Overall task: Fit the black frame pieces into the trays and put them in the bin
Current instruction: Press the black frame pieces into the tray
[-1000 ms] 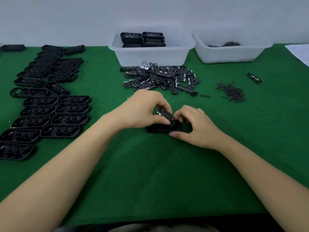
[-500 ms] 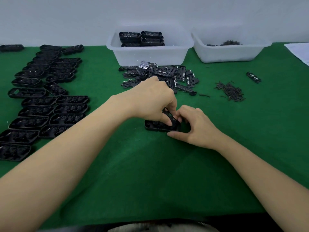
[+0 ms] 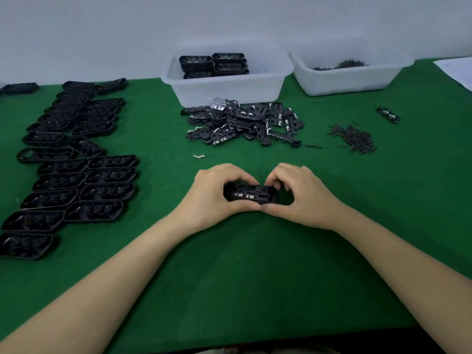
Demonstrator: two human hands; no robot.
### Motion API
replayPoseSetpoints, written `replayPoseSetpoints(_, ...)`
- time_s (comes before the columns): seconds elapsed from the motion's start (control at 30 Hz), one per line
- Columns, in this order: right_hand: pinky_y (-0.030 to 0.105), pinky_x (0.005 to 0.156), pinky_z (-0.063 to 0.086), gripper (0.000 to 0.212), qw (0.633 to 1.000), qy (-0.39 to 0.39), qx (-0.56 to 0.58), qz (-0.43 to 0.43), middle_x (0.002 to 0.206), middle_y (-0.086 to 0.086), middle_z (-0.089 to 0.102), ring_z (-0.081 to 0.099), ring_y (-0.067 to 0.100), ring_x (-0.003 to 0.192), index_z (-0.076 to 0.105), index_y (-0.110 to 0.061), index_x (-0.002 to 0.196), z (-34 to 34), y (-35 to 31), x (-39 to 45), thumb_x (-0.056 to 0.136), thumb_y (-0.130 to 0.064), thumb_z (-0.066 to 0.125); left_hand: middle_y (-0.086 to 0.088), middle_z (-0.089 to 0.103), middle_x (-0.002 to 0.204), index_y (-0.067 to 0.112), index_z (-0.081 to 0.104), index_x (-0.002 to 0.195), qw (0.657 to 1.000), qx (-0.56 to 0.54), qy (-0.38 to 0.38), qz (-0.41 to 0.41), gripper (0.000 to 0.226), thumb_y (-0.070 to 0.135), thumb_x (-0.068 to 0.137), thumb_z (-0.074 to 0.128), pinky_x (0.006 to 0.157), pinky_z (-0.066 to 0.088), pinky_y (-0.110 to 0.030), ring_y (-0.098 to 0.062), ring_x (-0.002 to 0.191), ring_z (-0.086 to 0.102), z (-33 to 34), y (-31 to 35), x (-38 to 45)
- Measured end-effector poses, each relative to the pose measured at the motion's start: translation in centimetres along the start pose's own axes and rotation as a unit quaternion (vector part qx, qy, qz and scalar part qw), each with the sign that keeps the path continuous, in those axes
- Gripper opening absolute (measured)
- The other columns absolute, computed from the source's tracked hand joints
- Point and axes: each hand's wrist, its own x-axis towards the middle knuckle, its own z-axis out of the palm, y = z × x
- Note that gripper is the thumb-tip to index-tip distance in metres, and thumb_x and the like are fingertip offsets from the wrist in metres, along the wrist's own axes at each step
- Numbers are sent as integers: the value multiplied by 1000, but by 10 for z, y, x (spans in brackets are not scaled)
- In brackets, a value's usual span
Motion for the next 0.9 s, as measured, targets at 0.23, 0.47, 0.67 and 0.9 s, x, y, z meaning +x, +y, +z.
replayPoseSetpoints(0.23,18,71,26,31,1000,-9,-6,-2,80,-20,42,39,-7,77,47,-29,88,0,-1,-1,73,-50,66,12,63,102,30,72,93,983,142,45,111,27,49,77,63,83,34,-33,-7,96,54,-9,-13,-22)
replayPoseSetpoints(0.47,11,74,25,32,1000,-15,-12,-10,79,-22,41,39,-9,78,48,-30,90,-1,0,-1,75,-54,63,11,63,100,26,73,93,988,108,41,101,18,37,81,65,79,40,-35,-8,92,58,-10,-18,-27)
replayPoseSetpoints(0.67,15,73,27,29,1000,-4,-10,-19,79,-21,41,39,-8,78,50,-29,91,-1,1,-1,77,-50,65,4,61,113,28,73,98,988,127,15,86,20,33,79,72,85,43,-36,-13,103,57,-10,-19,-27)
replayPoseSetpoints(0.9,13,66,39,29,992,45,113,31,80,-13,53,48,0,70,64,-24,88,-20,6,4,76,-50,62,7,65,104,26,74,99,992,74,-8,102,23,39,84,64,76,53,-37,-13,90,62,-9,-23,-22)
